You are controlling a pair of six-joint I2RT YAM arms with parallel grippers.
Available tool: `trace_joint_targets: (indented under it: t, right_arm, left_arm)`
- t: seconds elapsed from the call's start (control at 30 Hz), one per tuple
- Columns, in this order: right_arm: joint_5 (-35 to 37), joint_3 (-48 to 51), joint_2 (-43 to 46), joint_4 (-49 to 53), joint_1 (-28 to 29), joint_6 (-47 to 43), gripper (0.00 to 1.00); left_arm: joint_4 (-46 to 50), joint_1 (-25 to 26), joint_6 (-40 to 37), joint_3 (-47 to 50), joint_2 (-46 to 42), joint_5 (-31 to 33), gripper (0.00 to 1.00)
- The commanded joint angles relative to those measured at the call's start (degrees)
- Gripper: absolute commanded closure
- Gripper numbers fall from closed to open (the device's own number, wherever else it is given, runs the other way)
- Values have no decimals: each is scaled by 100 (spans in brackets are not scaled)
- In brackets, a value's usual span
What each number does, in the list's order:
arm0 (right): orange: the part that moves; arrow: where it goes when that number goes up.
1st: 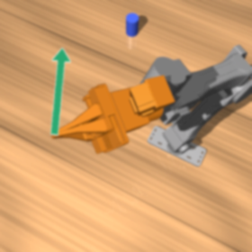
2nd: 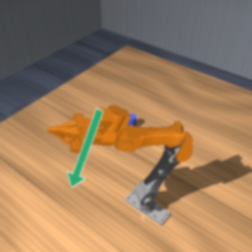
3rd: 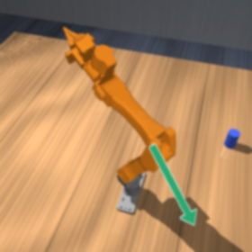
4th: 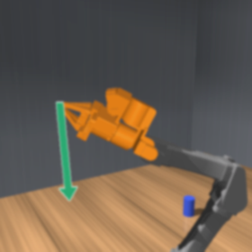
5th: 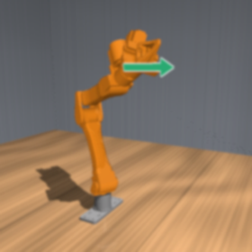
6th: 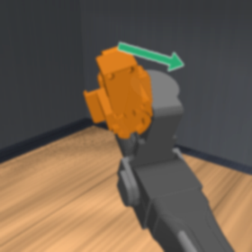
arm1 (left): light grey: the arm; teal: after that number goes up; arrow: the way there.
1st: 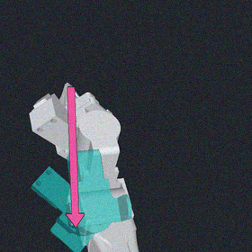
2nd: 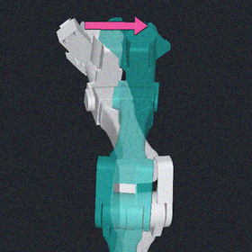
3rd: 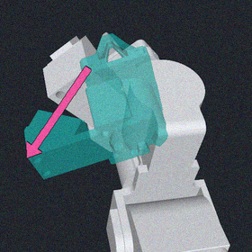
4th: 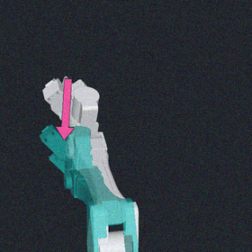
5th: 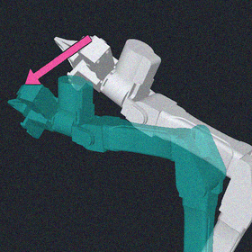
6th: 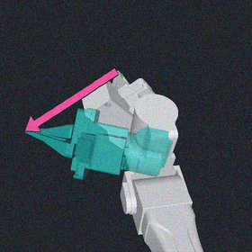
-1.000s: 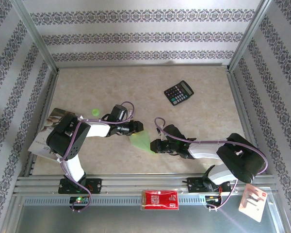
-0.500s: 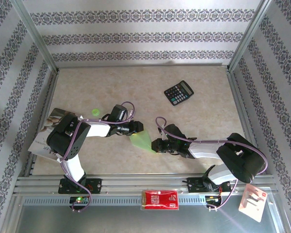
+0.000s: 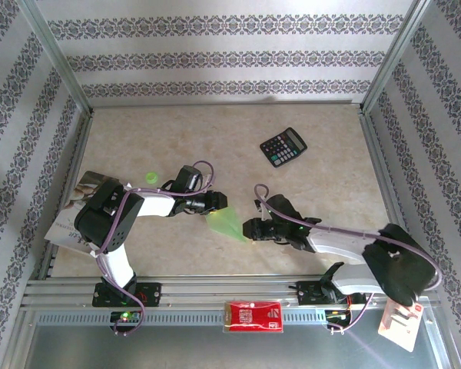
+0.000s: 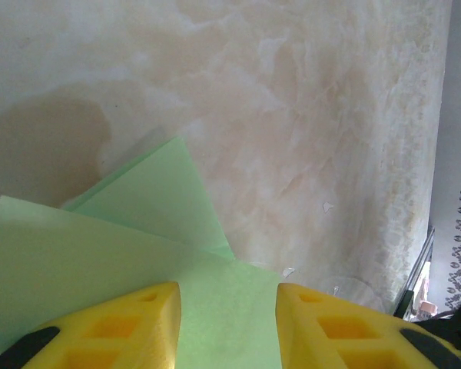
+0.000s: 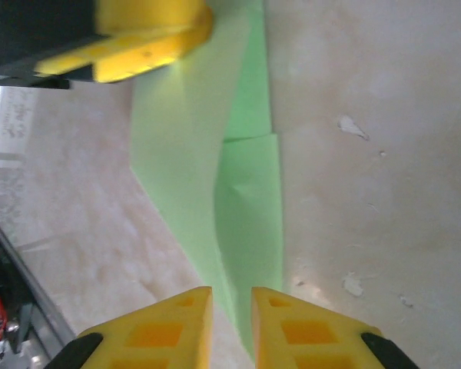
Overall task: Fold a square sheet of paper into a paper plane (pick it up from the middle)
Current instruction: Fourth fold the wing at the center of the table.
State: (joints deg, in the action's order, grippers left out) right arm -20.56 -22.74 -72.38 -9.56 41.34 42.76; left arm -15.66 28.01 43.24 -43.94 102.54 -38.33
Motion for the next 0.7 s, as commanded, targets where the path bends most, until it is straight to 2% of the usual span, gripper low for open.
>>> trace_joint_targets:
  t: [0.0, 0.17, 0.33, 0.53, 0.67]
  right_arm:
    - [59, -94, 374, 548, -23, -315, 79]
    - [44, -224, 534, 671, 258, -457, 78]
    - [-23, -636, -113, 602, 663, -619, 80]
    - [-71, -928, -930, 503, 524, -682, 83]
    - [-166, -943, -1130, 432, 370, -708, 85]
  left_arm:
    - [415, -57, -202, 3, 269, 218, 63]
    - [398, -59, -169, 15, 250, 211, 63]
    - [390, -59, -161, -8, 277, 204, 63]
    - [397, -56, -158, -15, 293, 177, 63]
    - [450, -54, -190, -5, 247, 184, 63]
